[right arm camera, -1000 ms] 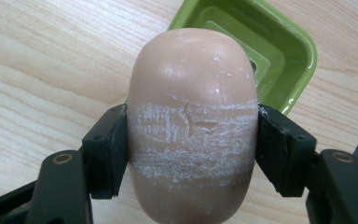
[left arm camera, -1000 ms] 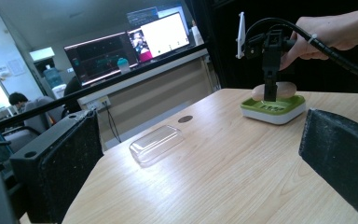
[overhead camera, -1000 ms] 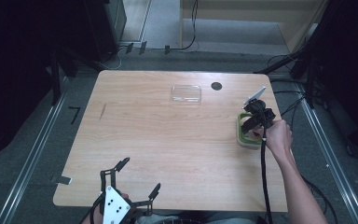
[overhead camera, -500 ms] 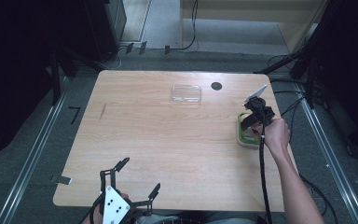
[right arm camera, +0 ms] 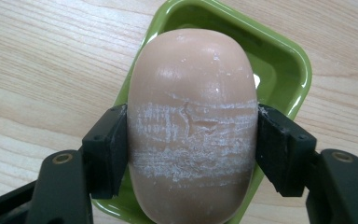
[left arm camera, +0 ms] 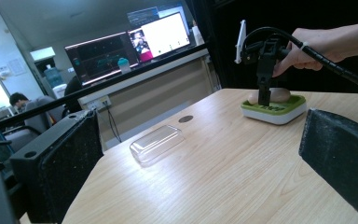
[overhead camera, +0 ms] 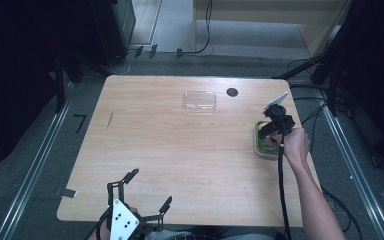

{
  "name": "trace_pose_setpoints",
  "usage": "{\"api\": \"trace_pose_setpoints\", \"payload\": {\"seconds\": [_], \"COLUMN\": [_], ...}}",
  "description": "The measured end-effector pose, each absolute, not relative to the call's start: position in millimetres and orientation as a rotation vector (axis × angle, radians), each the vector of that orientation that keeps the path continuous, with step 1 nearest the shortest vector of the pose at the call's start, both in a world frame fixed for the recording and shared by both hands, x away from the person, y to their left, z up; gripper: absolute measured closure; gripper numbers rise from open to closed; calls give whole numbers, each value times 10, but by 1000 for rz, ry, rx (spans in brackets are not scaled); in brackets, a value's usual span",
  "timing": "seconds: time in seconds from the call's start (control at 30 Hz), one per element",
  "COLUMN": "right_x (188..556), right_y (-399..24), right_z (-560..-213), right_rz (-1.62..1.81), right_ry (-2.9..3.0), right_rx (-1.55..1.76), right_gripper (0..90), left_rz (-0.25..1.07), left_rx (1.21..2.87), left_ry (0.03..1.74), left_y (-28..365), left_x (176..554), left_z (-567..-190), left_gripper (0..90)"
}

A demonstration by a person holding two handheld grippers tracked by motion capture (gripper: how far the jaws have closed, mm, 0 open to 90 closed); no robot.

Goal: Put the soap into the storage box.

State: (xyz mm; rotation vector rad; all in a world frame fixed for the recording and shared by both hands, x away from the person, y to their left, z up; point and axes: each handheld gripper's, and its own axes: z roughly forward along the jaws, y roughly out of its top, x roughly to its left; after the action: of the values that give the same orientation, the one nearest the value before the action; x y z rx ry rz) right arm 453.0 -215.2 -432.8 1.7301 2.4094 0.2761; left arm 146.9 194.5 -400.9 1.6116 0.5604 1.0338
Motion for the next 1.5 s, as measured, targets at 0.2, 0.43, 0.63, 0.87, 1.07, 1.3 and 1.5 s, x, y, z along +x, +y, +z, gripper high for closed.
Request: {"api": "trace_pose_setpoints", "payload": {"seconds": [0.2, 0.43, 0.63, 0.87, 1.07, 1.3, 1.5], "right_x": [4544, 4570, 4591, 4601, 4607, 4622, 4624], "right_y": [-2187, -2215, -2198, -2197, -2195, -2192, -2192], "right_z": [-4371, -4432, -4477, -4526, -4530, -4535, -4535], "right_rz": [269, 281, 271, 261, 259, 262, 263], "right_ry": [2394, 2392, 2415, 2448, 2454, 2462, 2464], "right_rx": [1764, 1776, 1753, 1705, 1702, 1698, 1696], "right_gripper": [339, 339, 339, 339, 338, 338, 338], "left_rz": [1034, 1034, 1034, 1037, 1039, 1041, 1042], "left_rx": [1612, 1613, 1610, 1611, 1611, 1610, 1609], "left_ry": [559, 560, 563, 565, 567, 572, 570], "left_y": [1944, 1944, 1946, 1950, 1953, 1960, 1963], "left_x": [1469, 1468, 1466, 1461, 1454, 1450, 1445], "left_z": [-4010, -4010, -4011, -4010, -4010, -4012, -4011], "left_gripper": [0, 0, 0, 0, 0, 0, 0]}}
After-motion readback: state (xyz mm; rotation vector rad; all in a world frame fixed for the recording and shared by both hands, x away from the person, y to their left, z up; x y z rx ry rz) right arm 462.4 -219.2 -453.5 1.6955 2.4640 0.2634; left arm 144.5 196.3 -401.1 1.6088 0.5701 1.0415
